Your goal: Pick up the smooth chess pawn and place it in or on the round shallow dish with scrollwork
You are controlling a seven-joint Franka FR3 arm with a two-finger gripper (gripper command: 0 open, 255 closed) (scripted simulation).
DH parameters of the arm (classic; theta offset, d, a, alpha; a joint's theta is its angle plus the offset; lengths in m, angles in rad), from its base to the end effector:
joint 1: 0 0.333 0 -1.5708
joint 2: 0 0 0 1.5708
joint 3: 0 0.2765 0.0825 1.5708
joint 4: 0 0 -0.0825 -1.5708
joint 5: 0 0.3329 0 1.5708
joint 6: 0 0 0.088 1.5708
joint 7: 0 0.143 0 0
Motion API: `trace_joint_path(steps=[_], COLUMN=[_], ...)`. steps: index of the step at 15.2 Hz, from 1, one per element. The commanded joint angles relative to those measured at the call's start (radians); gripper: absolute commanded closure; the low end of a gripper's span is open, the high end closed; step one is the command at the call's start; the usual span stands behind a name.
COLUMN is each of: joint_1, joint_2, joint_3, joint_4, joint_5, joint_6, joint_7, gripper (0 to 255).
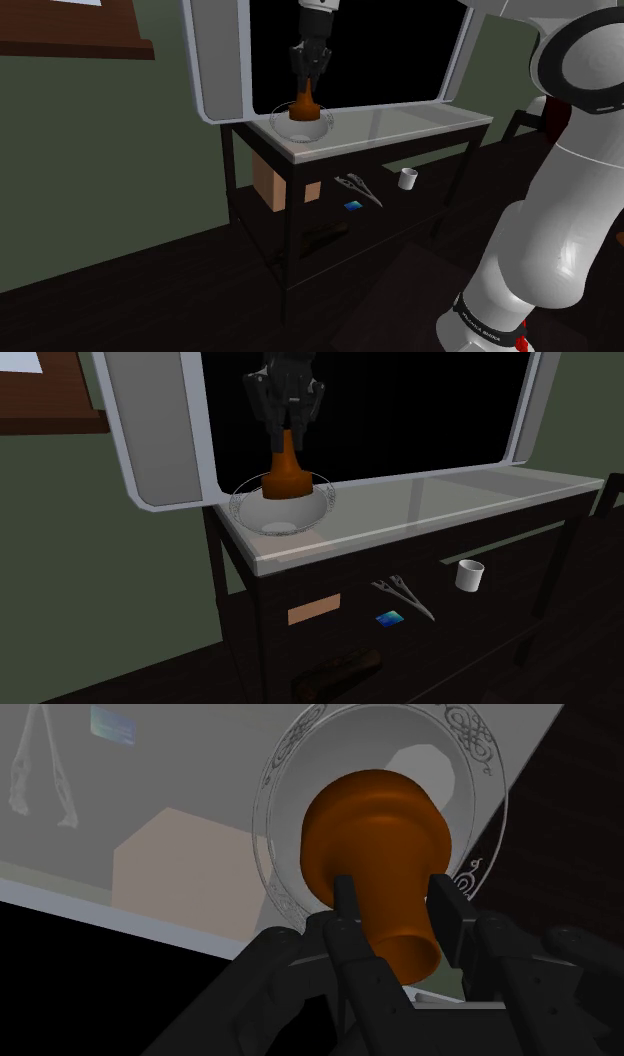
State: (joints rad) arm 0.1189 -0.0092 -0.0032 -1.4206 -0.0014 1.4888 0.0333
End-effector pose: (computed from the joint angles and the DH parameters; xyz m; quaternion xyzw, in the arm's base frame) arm 0.4911 0.0569 0.6088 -0.9984 -0.0411 -0.0386 0.0022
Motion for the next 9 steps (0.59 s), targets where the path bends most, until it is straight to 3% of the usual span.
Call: trace_joint_path(steps=[1,4,5,9], joint_1=[0.000,0.000,0.000,0.000], joint_2=[-0.001,-0.001,-0.001,-0.001], joint_3=[0.000,0.000,0.000,0.000], joint_4=[-0.001,-0.001,-0.001,-0.001], joint_5=[0.000,0.000,0.000,0.000], joint_6=[0.001,0.001,0.001,0.001], joint_7=[0.000,0.000,0.000,0.000], gripper=[255,255,0,0])
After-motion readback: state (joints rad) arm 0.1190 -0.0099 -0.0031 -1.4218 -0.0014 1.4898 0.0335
